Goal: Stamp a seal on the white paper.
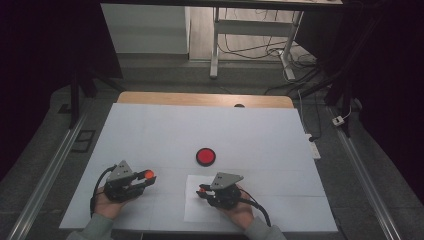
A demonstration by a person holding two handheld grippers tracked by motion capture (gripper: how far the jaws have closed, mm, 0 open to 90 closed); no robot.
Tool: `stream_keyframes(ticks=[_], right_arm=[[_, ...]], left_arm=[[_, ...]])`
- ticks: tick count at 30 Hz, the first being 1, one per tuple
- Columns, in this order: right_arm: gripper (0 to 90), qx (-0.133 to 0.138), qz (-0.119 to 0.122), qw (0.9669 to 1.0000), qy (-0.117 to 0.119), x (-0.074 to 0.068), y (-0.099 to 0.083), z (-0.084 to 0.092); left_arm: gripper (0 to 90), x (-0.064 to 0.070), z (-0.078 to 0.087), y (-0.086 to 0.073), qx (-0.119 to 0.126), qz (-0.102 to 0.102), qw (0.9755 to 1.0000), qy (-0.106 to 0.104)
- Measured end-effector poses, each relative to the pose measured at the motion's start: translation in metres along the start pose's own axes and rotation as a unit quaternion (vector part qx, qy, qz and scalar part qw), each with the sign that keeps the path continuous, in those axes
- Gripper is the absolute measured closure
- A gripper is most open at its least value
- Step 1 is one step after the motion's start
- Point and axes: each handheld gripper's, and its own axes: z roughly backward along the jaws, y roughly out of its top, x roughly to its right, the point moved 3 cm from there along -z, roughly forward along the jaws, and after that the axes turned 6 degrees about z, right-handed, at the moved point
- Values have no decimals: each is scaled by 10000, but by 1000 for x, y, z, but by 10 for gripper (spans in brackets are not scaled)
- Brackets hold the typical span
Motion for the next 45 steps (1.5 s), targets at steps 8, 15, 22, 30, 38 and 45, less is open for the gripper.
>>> stream_keyframes(ticks=[8,15,22,30,38,45], right_arm=[[726,5,-13,10000,-5,0,0,0],[723,6,-7,10000,38,1,2,0],[722,639,-239,9977,42,8,13,19],[722,781,-402,9961,83,11,16,26],[722,956,-590,9937,-32,20,20,39],[722,1155,-663,9910,-109,26,26,52]], left_arm=[[650,0,1,0,21,9,10000,13],[651,-1,1,0,34,9,10000,47],[650,-2,1,0,47,14,10000,49],[651,-1,1,0,34,0,10000,31],[650,0,0,0,33,-13,10000,36],[650,2,-1,0,5,-50,10000,36]])
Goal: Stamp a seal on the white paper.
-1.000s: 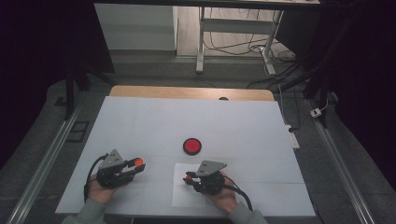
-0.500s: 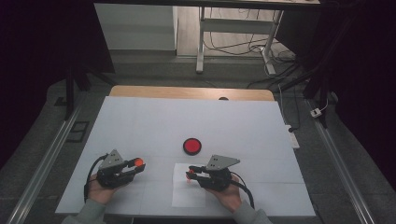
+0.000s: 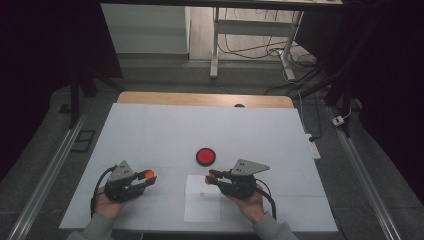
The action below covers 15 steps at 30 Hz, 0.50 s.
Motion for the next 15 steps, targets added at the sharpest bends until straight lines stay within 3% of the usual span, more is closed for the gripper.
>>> stream_keyframes(ticks=[15], right_arm=[[721,326,-35,9992,-243,14,17,22]], left_arm=[[650,2,0,0,11,-17,10000,-13]])
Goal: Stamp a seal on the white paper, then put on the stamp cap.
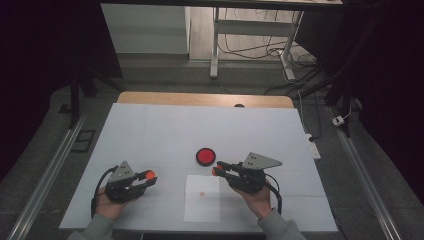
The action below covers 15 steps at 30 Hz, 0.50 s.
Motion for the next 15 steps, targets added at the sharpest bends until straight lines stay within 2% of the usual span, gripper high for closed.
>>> stream_keyframes(ticks=[15], right_arm=[[721,4,-10,10000,-8,1,3,2]], left_arm=[[650,0,1,1,26,-25,10000,-15]])
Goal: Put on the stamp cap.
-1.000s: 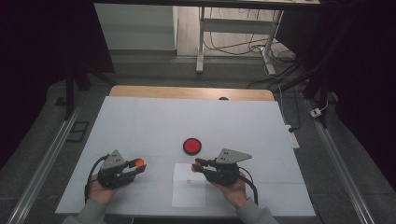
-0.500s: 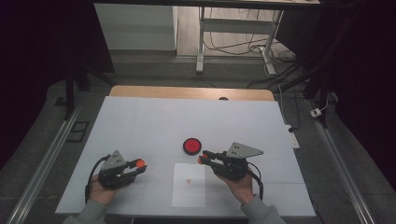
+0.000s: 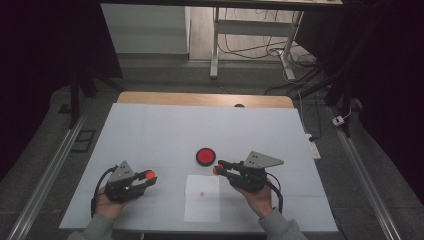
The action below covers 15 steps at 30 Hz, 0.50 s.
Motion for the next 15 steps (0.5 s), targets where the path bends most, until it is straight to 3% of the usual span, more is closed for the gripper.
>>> stream_keyframes(ticks=[15], right_arm=[[720,6,-12,10000,43,0,0,-1]], left_arm=[[650,10,-4,6,15,-201,9998,-94]])
